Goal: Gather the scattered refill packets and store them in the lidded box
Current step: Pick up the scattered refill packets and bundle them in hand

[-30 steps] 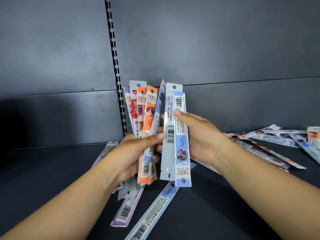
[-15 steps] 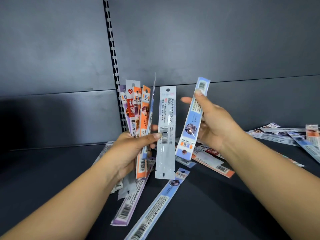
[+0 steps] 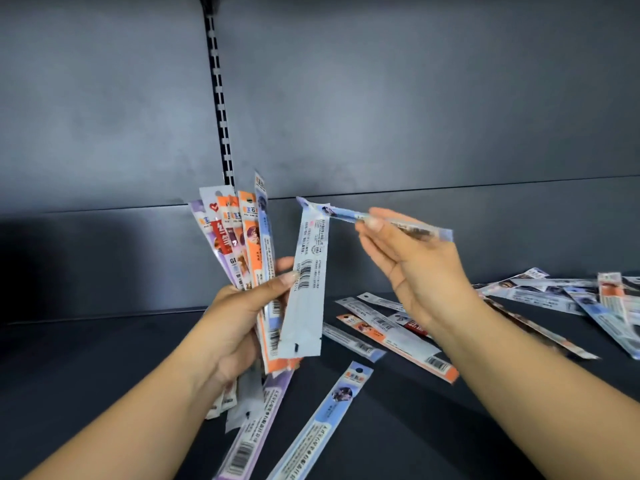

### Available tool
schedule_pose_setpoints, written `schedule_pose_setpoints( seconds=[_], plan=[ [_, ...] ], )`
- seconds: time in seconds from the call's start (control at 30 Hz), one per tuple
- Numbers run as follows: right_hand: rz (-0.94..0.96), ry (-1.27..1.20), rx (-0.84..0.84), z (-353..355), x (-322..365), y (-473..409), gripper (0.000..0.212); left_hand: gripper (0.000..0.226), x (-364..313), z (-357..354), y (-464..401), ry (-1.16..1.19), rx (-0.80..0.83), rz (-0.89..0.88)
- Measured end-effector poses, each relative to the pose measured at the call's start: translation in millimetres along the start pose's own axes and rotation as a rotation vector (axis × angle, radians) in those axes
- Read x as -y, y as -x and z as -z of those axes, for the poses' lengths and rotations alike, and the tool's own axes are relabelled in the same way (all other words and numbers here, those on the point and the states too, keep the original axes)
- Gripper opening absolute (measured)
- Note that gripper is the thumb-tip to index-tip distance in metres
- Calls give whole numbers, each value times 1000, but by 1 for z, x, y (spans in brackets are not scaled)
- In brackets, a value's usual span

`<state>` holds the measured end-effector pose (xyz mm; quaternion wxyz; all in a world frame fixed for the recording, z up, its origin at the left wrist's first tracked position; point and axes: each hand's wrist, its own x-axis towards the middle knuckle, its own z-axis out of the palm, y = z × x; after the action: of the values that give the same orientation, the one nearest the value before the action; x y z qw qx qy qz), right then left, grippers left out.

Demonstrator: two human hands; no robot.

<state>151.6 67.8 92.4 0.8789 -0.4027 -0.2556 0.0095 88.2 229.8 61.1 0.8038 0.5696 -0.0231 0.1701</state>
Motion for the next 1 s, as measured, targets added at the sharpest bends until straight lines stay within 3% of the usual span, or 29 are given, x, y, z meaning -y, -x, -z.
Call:
schedule_pose_setpoints(
  seconds=[0.07,0.13,0.2,0.27,0.43,0.5,0.63,0.7,0.77,0.83,0.9,1.0],
  plan=[
    [79,159,103,-3,-4,6,15,28,-1,0,-1,25,-5,-12],
    [197,533,246,-6,-9,14,25,29,-2,-1,0,43,-13,-24],
    [236,876,382,-9,-16,20,50,29,-3,-1,0,65,-23,-22],
    [209,994,470,-11,-23,24,73,30,-3,0,1,78,-21,5],
    [81,939,565,-13,-33,28,95,37,-4,2,0,117,-5,43],
    [30,910,611,-13,-35,33,81,37,-5,1,1,137,13,32],
    [21,936,601,-21,-51,27,73,40,-3,-1,3,147,73,67],
    [-109,729,559,-25,-45,24,54,35,-1,-1,2,128,73,84],
    [-141,510,399,-32,-38,23,37,31,-1,0,2,89,72,81],
    [-70,346,241,-24,-31,24,52,25,1,1,1,45,101,70],
    [-99,364,224,-16,-29,21,70,22,3,1,4,-65,198,86],
    [-194,439,340,-15,-25,19,42,37,9,-2,8,-302,383,110]
  ],
)
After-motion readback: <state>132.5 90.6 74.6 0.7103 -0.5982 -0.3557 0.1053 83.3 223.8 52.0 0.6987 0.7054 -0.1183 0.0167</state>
